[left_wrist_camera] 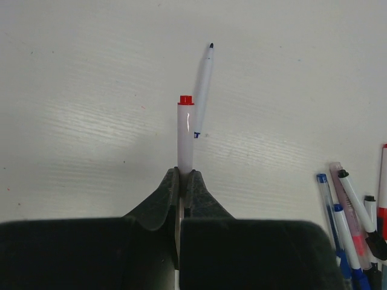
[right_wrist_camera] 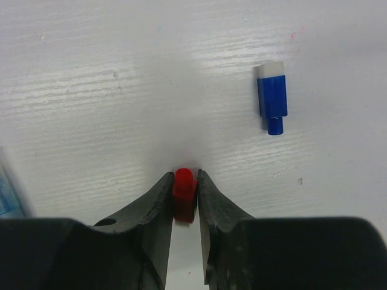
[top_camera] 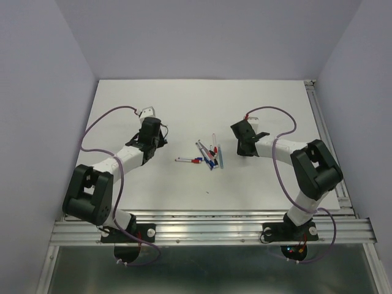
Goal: Open the pen caps
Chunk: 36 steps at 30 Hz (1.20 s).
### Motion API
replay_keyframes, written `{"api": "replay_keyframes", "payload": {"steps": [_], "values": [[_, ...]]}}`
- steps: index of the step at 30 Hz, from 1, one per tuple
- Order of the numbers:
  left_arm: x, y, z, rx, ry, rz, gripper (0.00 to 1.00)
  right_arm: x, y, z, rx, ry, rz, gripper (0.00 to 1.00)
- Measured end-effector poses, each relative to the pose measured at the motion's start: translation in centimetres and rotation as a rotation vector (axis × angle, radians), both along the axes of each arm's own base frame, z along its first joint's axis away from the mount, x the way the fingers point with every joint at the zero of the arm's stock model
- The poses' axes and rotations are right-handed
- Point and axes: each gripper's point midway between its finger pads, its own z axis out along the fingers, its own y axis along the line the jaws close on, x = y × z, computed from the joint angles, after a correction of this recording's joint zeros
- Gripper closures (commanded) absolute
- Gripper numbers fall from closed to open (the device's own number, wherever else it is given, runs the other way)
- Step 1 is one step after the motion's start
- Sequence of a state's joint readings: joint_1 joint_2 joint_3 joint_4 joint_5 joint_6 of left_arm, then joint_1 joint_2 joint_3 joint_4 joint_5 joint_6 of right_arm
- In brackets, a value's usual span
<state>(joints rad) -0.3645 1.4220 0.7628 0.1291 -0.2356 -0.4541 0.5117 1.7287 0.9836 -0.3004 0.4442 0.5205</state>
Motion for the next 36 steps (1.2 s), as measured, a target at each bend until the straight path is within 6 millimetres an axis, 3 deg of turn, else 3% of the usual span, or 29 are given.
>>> {"api": "replay_keyframes", "payload": {"steps": [6, 8, 9, 11, 12, 15, 19, 22, 28, 33, 35, 36], "values": [[1.2, -0.4, -1.5, 0.039, 0.048, -0.019, 1.00, -0.2, -0.5, 0.0, -0.023, 0.004, -0.009, 0.61], [1.7, -0.6, -1.9, 0.047, 0.062, -0.024, 1.00, -0.3, -0.6, 0.0, -0.029, 0.007, -0.011, 0.53], [2.1, -0.8, -2.1, 0.050, 0.068, -0.028, 1.00, -0.4, -0.7, 0.1, -0.033, 0.010, -0.011, 0.40], [2.4, -0.9, -2.3, 0.058, 0.078, -0.033, 1.00, -0.7, -0.9, 0.4, -0.036, 0.017, -0.013, 0.28], [2.5, -0.9, -2.4, 0.062, 0.083, -0.035, 1.00, -0.9, -1.0, 0.8, -0.037, 0.017, -0.011, 0.16], [2.9, -1.0, -2.7, 0.074, 0.093, -0.039, 1.00, -0.9, -0.8, 3.4, 0.002, -0.030, -0.001, 0.00], [3.3, -0.9, -3.1, 0.089, 0.112, -0.034, 0.98, -1.0, -0.3, 7.8, 0.089, -0.139, 0.015, 0.00], [3.4, -0.6, -3.7, 0.099, 0.134, -0.025, 0.98, -1.3, 0.0, 9.5, 0.132, -0.179, 0.030, 0.00], [3.3, 0.0, -5.8, 0.118, 0.199, -0.009, 0.83, -2.4, -0.2, 9.7, 0.152, -0.180, 0.044, 0.00], [3.1, 0.2, -6.1, 0.113, 0.216, -0.004, 0.69, -2.7, -0.4, 9.6, 0.149, -0.179, 0.046, 0.00], [3.0, 0.1, -6.1, 0.109, 0.219, -0.006, 0.60, -2.7, -0.5, 9.6, 0.148, -0.181, 0.044, 0.00], [3.0, 0.0, -6.1, 0.106, 0.219, -0.008, 0.52, -2.7, -0.5, 9.7, 0.148, -0.183, 0.044, 0.00]]}}
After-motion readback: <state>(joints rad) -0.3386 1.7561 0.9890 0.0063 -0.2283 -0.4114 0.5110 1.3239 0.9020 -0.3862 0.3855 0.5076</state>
